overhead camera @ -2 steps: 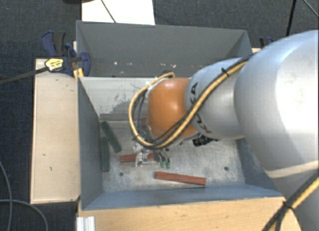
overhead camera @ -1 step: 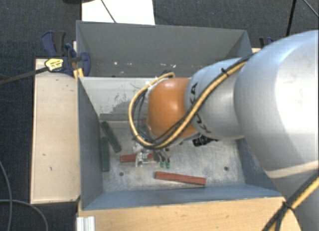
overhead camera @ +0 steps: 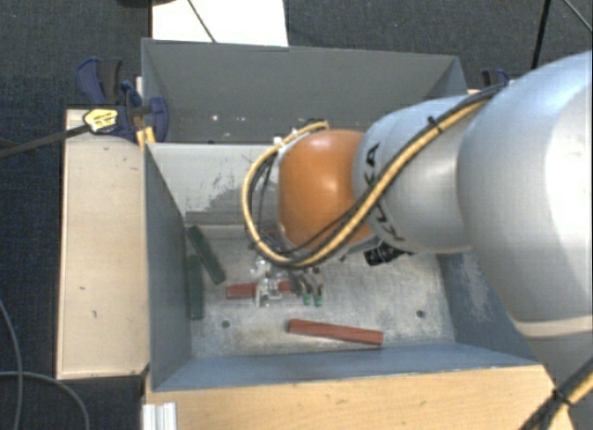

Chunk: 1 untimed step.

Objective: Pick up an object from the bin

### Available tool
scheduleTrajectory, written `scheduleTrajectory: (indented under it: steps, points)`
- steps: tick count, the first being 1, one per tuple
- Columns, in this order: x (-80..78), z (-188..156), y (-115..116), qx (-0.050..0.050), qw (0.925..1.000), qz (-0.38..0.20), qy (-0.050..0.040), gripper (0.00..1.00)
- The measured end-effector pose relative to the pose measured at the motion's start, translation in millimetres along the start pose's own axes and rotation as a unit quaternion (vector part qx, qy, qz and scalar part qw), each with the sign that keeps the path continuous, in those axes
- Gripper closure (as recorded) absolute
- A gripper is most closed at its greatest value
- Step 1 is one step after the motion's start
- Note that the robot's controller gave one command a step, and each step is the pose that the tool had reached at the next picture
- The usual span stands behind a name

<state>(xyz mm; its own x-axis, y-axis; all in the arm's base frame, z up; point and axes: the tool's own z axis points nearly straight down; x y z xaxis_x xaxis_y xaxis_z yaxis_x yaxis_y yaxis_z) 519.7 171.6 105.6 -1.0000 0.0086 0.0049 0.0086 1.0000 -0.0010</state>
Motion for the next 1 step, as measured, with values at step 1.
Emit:
scheduleTrajectory:
  steps: [1]
  points:
    - [-26.5, -117.0, -11.9, -0.001, 1.0, -0.002, -0.0035, 1.0]
